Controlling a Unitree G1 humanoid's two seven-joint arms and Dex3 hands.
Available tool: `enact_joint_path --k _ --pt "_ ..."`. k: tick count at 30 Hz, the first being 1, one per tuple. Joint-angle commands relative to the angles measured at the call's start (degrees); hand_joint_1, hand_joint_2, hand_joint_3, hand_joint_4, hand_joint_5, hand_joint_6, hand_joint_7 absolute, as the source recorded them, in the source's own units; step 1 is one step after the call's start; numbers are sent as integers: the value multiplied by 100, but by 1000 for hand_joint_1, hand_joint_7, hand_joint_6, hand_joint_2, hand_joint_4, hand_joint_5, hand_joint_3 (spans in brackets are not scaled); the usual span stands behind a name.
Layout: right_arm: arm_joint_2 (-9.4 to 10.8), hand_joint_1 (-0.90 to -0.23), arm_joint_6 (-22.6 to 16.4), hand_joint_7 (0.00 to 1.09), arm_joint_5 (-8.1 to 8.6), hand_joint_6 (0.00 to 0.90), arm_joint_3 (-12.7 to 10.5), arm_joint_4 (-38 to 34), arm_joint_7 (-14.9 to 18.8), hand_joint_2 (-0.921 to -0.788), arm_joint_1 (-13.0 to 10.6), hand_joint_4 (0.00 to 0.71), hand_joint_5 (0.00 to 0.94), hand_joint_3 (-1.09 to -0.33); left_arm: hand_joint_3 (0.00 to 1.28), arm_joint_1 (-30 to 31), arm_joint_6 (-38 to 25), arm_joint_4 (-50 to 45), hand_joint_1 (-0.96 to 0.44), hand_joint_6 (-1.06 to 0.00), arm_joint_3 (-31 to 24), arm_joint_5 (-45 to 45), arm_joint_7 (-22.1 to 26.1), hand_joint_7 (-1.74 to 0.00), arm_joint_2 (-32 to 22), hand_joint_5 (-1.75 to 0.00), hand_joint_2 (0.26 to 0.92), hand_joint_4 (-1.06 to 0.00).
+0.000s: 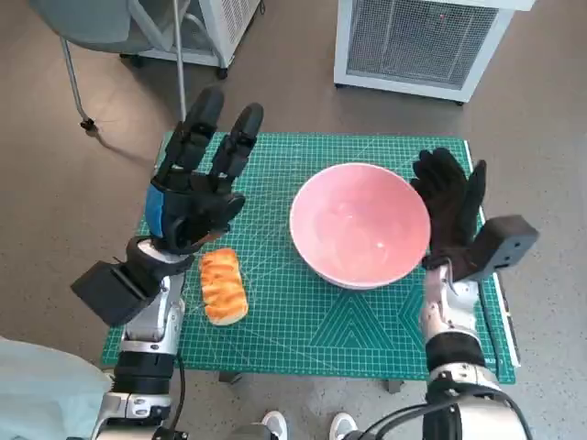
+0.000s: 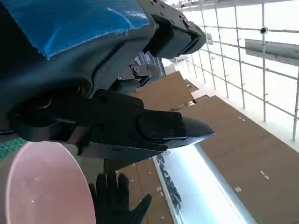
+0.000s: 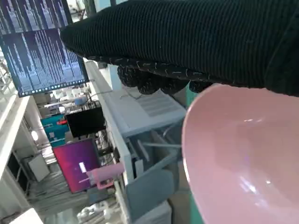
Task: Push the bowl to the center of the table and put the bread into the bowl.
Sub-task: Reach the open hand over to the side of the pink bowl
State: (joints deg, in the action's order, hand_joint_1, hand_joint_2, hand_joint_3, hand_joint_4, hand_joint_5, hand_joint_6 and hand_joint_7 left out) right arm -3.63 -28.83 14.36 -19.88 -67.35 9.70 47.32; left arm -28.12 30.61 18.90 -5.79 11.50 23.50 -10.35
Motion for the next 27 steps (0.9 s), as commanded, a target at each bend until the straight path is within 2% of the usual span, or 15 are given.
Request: enact_joint_path --k 1,7,13,19,23,27 --pt "186 -407 84 447 42 146 -20 -201 70 -921 63 337 15 -670 181 91 -46 -170 -266 -315 -11 -7 -68 0 -16 0 921 -270" --pt "226 -412 133 437 18 147 -25 -319 116 -921 135 345 16 -664 180 125 -57 -209 -268 -315 3 -12 -94 0 -10 0 921 -270" --pt "95 -408 142 432 13 151 -38 -286 189 -921 120 345 13 -675 180 203 -68 -299 -266 -315 -12 -2 -103 0 -41 -1 921 -271" --pt "-29 -406 -70 427 -54 149 1 26 53 -921 51 334 6 -684 178 278 -33 -317 -277 -313 -121 99 -4 0 -207 0 921 -269" --pt "-32 -410 -429 425 -138 145 76 504 -34 -921 -101 328 2 -685 176 345 5 -363 -292 -309 -271 196 158 0 -453 0 921 -265" --pt "15 -407 -801 425 -257 140 228 1347 -72 -921 -424 322 1 -687 179 370 226 -267 -308 -302 -436 129 401 0 -881 0 921 -261"
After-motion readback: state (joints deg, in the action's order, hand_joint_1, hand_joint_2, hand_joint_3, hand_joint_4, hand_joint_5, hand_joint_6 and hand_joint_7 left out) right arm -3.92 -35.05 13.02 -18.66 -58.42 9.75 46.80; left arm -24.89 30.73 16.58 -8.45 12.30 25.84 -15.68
